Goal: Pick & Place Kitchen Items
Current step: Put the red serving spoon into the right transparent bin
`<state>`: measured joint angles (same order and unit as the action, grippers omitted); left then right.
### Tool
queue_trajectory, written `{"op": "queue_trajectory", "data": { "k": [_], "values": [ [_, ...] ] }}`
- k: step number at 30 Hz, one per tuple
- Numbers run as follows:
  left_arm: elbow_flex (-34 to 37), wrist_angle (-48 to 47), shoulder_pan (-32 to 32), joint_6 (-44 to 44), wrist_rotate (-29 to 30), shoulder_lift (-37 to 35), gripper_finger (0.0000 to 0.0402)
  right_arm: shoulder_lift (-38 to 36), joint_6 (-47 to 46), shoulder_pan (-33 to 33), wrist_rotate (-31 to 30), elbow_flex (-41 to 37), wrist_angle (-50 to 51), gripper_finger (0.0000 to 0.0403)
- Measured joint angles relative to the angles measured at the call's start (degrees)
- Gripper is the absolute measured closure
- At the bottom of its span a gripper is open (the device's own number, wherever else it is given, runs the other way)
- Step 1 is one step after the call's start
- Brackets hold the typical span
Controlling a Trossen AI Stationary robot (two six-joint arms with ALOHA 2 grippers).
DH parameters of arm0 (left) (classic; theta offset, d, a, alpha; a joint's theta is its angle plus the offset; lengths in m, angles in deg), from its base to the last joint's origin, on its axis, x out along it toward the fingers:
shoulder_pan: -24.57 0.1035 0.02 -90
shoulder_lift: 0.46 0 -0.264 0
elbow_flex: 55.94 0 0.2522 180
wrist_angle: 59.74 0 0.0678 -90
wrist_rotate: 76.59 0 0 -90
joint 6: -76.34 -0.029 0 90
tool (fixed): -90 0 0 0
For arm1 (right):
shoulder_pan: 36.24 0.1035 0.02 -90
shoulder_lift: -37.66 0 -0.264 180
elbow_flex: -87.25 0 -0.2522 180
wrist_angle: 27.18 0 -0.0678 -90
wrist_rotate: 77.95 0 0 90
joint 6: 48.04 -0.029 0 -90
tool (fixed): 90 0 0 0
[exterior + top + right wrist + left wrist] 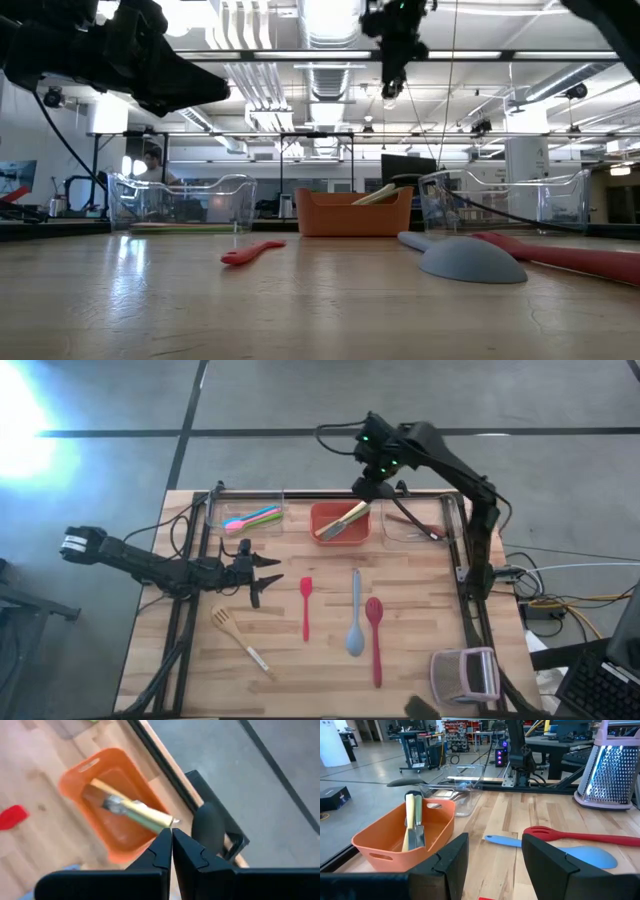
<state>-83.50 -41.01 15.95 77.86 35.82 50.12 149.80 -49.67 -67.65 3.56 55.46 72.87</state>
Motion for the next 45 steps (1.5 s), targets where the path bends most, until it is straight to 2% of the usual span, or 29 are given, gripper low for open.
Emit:
{"op": "queue_trajectory", "data": {
  "k": [5, 14, 21, 32, 36, 39, 45],
  "values": [
    [0.0, 0.0, 0.0, 0.0, 0.0, 0.0, 0.0216, -5.2, -7.0, 6.1, -0.3, -0.7, 3.7, 0.0395],
    [0.0, 0.0, 0.0, 0.3, 0.0, 0.0, 0.0216, -11.4, -21.6, 22.6, 0.2, -6.4, 3.7, 0.0395],
    [0.0, -0.7, 0.0, 0.5, 0.0, 0.0, 0.0216, -14.0, -35.5, 34.4, 0.0, -14.1, 3.7, 0.0395],
    [0.0, -1.9, 0.0, 0.5, 0.0, 0.0, 0.0216, -18.5, -61.5, 49.2, 0.0, -30.3, 3.0, 0.0395],
    [0.0, -1.9, 0.0, 0.5, 0.0, 0.0, 0.0216, -20.2, -71.1, 53.9, 0.1, -36.6, -1.6, 0.0395],
    [0.0, -1.9, 0.0, 0.5, 0.0, 0.0, 0.0216, -21.5, -76.2, 56.6, 0.0, -41.6, -9.3, 0.0395],
    [0.0, -1.9, 0.0, 0.7, 0.0, 0.0, 0.0216, -21.7, -80.6, 59.3, -0.6, -52.1, -26.6, 0.0394]
  ]
}}
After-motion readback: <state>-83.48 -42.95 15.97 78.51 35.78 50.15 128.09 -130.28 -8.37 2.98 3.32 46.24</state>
